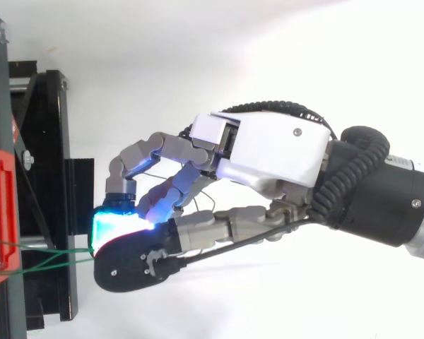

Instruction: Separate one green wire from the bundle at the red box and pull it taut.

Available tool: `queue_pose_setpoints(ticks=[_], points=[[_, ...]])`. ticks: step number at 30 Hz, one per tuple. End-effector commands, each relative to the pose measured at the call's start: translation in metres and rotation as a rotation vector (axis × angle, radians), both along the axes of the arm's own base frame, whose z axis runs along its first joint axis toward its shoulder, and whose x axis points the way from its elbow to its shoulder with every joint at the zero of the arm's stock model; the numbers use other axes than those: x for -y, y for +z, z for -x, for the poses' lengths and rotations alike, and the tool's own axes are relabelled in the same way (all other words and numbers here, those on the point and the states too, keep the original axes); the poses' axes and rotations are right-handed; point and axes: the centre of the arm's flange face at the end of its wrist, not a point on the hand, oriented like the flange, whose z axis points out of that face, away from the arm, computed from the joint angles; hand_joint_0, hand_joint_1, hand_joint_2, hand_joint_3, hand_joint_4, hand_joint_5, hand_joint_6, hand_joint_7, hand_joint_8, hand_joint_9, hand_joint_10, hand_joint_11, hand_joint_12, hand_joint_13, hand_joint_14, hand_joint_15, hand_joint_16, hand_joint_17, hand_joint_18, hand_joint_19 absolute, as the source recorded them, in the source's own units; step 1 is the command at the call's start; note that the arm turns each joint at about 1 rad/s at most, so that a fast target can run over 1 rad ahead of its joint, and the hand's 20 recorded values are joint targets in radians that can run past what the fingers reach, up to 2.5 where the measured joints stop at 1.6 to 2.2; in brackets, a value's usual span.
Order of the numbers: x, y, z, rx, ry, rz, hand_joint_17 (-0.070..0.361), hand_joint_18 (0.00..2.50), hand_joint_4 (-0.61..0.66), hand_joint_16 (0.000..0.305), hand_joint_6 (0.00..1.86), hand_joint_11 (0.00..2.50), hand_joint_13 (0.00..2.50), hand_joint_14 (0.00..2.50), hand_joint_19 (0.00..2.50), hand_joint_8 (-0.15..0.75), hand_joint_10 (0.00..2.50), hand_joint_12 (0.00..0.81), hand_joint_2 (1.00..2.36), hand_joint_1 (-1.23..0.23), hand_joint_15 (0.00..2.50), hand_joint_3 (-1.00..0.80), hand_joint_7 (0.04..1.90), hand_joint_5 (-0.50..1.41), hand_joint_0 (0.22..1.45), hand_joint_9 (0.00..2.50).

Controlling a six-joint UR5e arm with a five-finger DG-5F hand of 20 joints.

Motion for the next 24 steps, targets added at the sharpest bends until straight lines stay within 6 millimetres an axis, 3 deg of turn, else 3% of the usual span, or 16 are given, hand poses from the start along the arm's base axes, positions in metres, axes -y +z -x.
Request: queue_pose_setpoints(ticks=[1, 8, 16, 24], points=[[0.0000, -0.0003, 0.0002, -0.001, 0.000, 0.000, 0.104, 0.55, 0.10, 0.046, 0.88, 0.88, 0.71, 0.02, 0.46, 0.245, 0.02, 0.335, 1.01, -0.69, 0.43, -0.34, 1.00, -0.14, 0.59, 1.15], [0.0002, -0.0003, 0.0002, -0.001, -0.001, 0.001, 0.105, 0.54, 0.10, 0.047, 0.89, 0.86, 0.71, 0.02, 0.46, 0.240, 0.02, 0.336, 1.01, -0.79, 0.43, -0.37, 0.98, -0.15, 0.59, 1.12], [0.0001, 0.0005, -0.0003, 0.002, -0.001, 0.000, 0.104, 0.55, -0.01, 0.046, 0.90, 0.87, 0.71, 0.02, 0.45, 0.236, 0.02, 0.333, 1.01, -0.87, 0.43, -0.34, 0.99, -0.15, 0.65, 1.11], [0.0001, -0.0002, 0.0000, 0.000, -0.001, 0.000, 0.103, 0.55, -0.01, 0.046, 0.90, 0.87, 0.70, 0.02, 0.44, 0.225, 0.02, 0.329, 1.01, -0.91, 0.43, -0.43, 0.96, -0.15, 0.68, 1.09]])
